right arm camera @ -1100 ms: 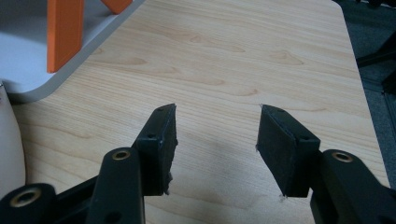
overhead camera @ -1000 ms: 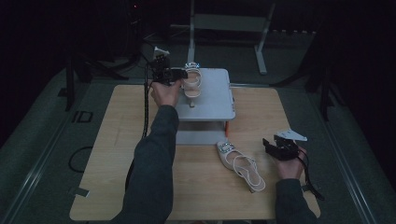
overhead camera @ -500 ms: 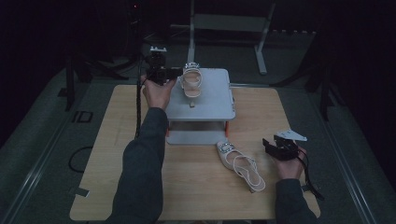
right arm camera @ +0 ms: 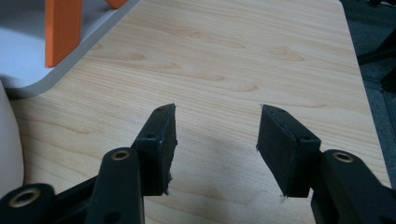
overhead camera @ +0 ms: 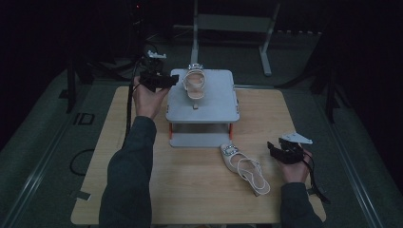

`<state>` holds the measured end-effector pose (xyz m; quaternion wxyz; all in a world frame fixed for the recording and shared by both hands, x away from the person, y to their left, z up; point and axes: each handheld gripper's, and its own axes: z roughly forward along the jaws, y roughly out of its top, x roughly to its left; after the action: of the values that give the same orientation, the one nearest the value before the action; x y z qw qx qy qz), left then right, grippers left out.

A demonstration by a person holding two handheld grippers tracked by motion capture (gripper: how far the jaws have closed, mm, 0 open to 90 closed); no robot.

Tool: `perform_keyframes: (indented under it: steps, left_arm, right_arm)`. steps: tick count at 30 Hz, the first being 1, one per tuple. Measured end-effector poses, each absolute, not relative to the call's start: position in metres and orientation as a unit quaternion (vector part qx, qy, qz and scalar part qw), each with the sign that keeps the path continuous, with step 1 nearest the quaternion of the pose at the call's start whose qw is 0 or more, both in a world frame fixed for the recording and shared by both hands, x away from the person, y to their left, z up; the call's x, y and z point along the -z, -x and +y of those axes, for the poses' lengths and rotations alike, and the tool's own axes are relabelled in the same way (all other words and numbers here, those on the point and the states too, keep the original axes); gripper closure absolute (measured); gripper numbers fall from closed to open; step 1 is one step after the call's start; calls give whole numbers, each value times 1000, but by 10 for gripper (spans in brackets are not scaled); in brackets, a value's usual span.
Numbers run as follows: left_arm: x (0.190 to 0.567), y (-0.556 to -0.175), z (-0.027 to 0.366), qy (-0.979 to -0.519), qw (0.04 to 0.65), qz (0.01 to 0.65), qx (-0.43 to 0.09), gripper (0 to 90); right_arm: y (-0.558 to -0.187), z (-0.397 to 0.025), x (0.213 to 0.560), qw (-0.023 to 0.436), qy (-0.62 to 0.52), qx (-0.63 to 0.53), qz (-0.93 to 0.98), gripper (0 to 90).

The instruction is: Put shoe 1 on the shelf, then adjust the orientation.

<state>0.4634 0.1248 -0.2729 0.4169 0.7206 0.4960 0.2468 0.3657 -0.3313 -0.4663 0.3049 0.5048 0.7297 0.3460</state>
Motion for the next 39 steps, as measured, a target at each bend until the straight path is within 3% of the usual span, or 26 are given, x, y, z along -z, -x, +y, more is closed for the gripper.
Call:
perform_keyframes:
  steps: [20,39]
  left_arm:
    - [306,-422,167,-701,413,514,-271,540]
    - [401,-398,180,-730,363,520,-255,559]
  right_arm:
    - [-367,-325,465,289,-493,-344,745,465]
    - [-354,-323,453,260,-466,-359,766,472]
